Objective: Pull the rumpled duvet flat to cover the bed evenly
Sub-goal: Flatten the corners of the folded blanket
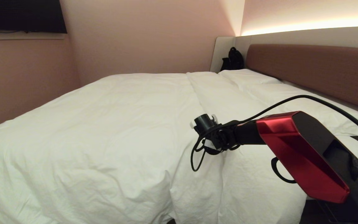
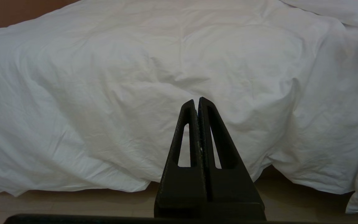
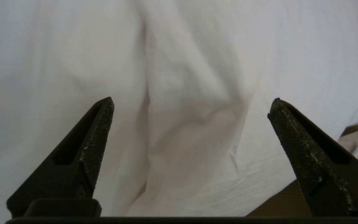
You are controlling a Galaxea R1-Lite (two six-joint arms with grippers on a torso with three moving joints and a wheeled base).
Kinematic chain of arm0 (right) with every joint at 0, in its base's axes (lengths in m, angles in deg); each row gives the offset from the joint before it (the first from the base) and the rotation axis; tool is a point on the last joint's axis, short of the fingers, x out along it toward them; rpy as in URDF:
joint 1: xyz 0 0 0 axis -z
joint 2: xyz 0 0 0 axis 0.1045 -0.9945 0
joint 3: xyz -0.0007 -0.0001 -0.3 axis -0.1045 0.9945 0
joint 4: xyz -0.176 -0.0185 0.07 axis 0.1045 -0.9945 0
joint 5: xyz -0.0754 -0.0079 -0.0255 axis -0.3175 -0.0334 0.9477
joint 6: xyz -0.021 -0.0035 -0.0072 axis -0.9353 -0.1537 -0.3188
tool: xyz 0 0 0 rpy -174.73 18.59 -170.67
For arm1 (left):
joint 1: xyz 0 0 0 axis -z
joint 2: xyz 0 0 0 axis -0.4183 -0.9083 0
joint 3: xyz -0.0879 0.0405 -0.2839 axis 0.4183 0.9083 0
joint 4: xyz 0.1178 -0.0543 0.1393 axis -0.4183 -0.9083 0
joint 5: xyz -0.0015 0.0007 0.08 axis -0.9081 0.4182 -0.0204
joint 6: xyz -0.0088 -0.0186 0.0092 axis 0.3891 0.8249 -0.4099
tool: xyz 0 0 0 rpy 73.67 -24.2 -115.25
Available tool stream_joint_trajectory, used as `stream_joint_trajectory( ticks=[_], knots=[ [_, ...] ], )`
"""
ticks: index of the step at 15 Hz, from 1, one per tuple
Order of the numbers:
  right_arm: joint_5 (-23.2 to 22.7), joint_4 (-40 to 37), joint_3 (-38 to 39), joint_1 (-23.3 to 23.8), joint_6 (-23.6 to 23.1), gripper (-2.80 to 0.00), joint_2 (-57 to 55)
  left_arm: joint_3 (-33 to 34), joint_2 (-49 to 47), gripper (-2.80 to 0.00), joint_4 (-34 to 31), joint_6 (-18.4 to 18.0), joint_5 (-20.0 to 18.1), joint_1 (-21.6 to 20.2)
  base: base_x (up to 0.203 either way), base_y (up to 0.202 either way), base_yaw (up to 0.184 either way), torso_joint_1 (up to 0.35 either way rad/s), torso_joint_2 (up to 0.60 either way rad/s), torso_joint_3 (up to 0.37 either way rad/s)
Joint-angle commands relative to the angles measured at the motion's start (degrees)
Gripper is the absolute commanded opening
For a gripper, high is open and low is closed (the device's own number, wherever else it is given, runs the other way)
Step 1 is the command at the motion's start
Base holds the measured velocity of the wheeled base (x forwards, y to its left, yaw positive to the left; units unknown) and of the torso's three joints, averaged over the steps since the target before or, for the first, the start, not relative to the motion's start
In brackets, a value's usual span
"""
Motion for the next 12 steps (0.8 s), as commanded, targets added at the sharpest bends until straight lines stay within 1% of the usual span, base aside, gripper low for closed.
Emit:
stream_joint_trajectory(
  ticks=[1,12],
  knots=[
    [1.1,-0.1,0.0,0.1,0.0,0.00,-0.4,0.0,0.0,-2.80,0.0,0.0,0.0,0.0,0.000,0.000,0.000,0.000,0.00,0.000],
    [1.4,0.1,-0.1,2.7,0.0,0.00,-2.4,0.0,0.0,-2.80,0.0,0.0,0.0,0.0,0.000,0.000,0.000,0.000,0.00,0.000]
  ],
)
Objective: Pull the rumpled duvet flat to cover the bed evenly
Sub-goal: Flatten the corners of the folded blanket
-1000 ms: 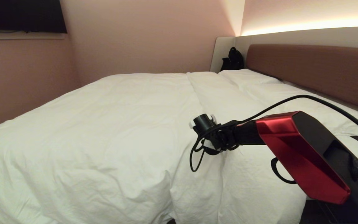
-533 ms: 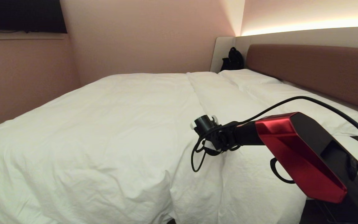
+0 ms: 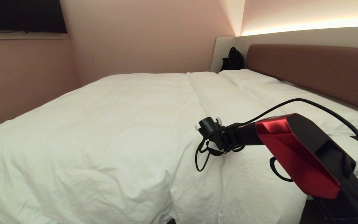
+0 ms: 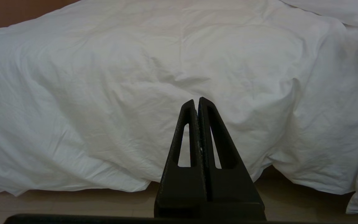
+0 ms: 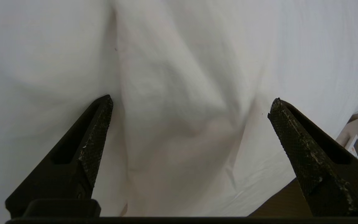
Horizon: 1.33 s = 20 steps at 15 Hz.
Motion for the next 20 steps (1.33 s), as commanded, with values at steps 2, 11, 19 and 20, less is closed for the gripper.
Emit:
stream_joint_trajectory(
  ticks=[2,11,19,20],
  knots=[
    [0.3,0.0,0.0,0.2,0.1,0.00,-0.1,0.0,0.0,-2.80,0.0,0.0,0.0,0.0,0.000,0.000,0.000,0.000,0.00,0.000],
    [2.3,0.4,-0.1,0.1,0.1,-2.80,-0.7,0.0,0.0,-2.80,0.0,0.0,0.0,0.0,0.000,0.000,0.000,0.000,0.00,0.000],
    [2.9,0.5,-0.4,-0.4,0.1,-2.80,-1.0,0.0,0.0,-2.80,0.0,0.0,0.0,0.0,0.000,0.000,0.000,0.000,0.00,0.000],
    [2.9,0.5,-0.4,-0.4,0.1,-2.80,-1.0,0.0,0.0,-2.80,0.0,0.0,0.0,0.0,0.000,0.000,0.000,0.000,0.00,0.000]
  ],
)
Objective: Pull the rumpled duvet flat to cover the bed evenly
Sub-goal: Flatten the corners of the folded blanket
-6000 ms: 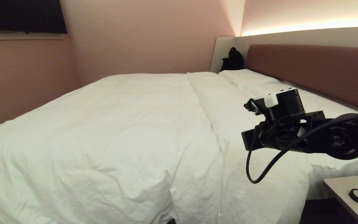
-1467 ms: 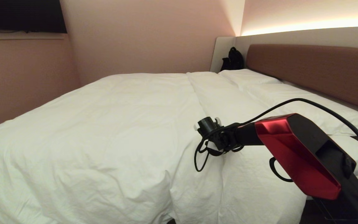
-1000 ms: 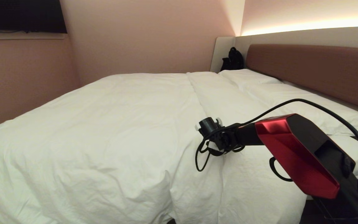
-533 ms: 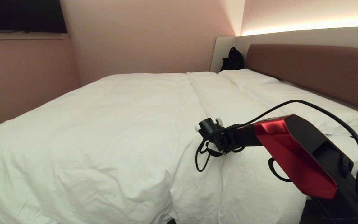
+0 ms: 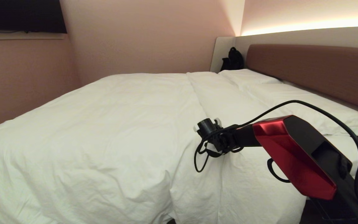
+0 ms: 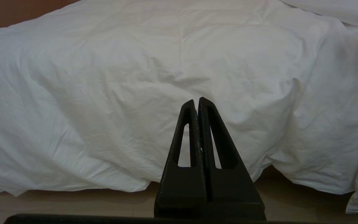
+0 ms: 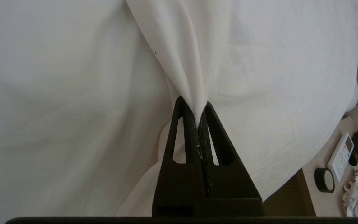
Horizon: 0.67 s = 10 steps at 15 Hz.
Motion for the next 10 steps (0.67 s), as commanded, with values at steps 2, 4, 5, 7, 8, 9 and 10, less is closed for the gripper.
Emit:
stream_joint_trajectory(
  ticks=[2,4,5,7,8,9,10],
  knots=[
    [0.3,-0.1,0.0,-0.1,0.1,-2.80,-0.2,0.0,0.0,-2.80,0.0,0.0,0.0,0.0,0.000,0.000,0.000,0.000,0.00,0.000],
    [0.2,-0.1,0.0,-0.1,0.1,-2.80,-0.1,0.0,0.0,-2.80,0.0,0.0,0.0,0.0,0.000,0.000,0.000,0.000,0.00,0.000],
    [0.2,0.0,0.0,-0.2,0.2,-2.80,-0.1,0.0,0.0,-2.80,0.0,0.0,0.0,0.0,0.000,0.000,0.000,0.000,0.00,0.000],
    [-0.1,0.1,-0.1,-0.6,0.2,-2.80,0.0,0.0,0.0,-2.80,0.0,0.0,0.0,0.0,0.000,0.000,0.000,0.000,0.00,0.000],
    [-0.4,0.3,-0.1,-0.7,0.2,-2.80,0.1,0.0,0.0,-2.80,0.0,0.0,0.0,0.0,0.000,0.000,0.000,0.000,0.00,0.000],
    [-0.5,1.4,-0.1,-1.0,0.1,-2.80,0.1,0.0,0.0,-2.80,0.0,0.0,0.0,0.0,0.000,0.000,0.000,0.000,0.00,0.000],
    [-0.6,2.8,-0.1,-1.1,0.0,-2.80,0.1,0.0,0.0,-2.80,0.0,0.0,0.0,0.0,0.000,0.000,0.000,0.000,0.00,0.000]
  ],
)
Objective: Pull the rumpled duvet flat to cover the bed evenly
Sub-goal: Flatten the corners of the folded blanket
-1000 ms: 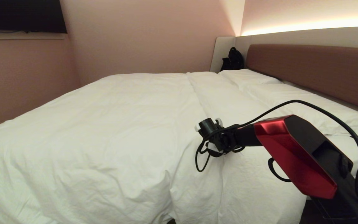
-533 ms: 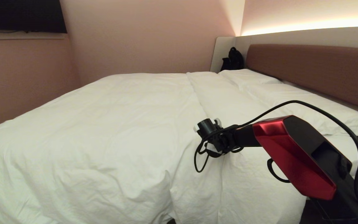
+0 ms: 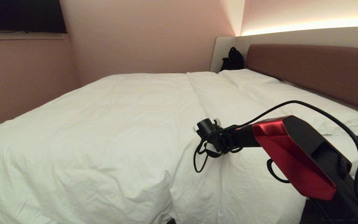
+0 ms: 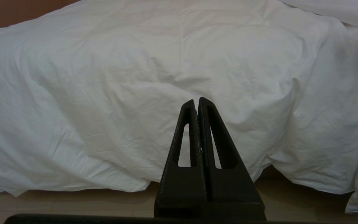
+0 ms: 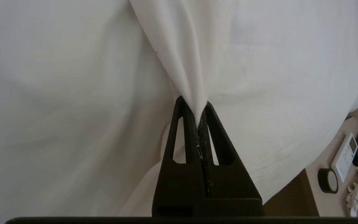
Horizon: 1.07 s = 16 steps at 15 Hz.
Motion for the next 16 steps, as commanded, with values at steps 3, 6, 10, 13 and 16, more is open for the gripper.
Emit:
stream_joint_trajectory(
  ticks=[3,6,10,13,16],
  knots=[
    [-2.7,2.7,0.1,-1.2,0.0,-2.80,0.6,0.0,0.0,-2.80,0.0,0.0,0.0,0.0,0.000,0.000,0.000,0.000,0.00,0.000],
    [-5.2,2.3,0.1,-2.0,0.1,-2.80,1.0,0.0,0.0,-2.80,0.0,0.0,0.0,0.0,0.000,0.000,0.000,0.000,0.00,0.000],
    [-5.8,2.2,0.1,-2.8,0.2,-2.80,0.9,0.0,0.0,-2.80,0.0,0.0,0.0,0.0,0.000,0.000,0.000,0.000,0.00,0.000],
    [-7.8,2.2,0.1,-3.7,0.6,-2.80,1.6,0.0,0.0,-2.80,0.0,0.0,0.0,0.0,0.000,0.000,0.000,0.000,0.00,0.000],
    [-11.7,2.4,0.1,-4.2,1.9,-2.80,3.3,0.0,0.0,-2.80,0.0,0.0,0.0,0.0,0.000,0.000,0.000,0.000,0.00,0.000]
  ],
)
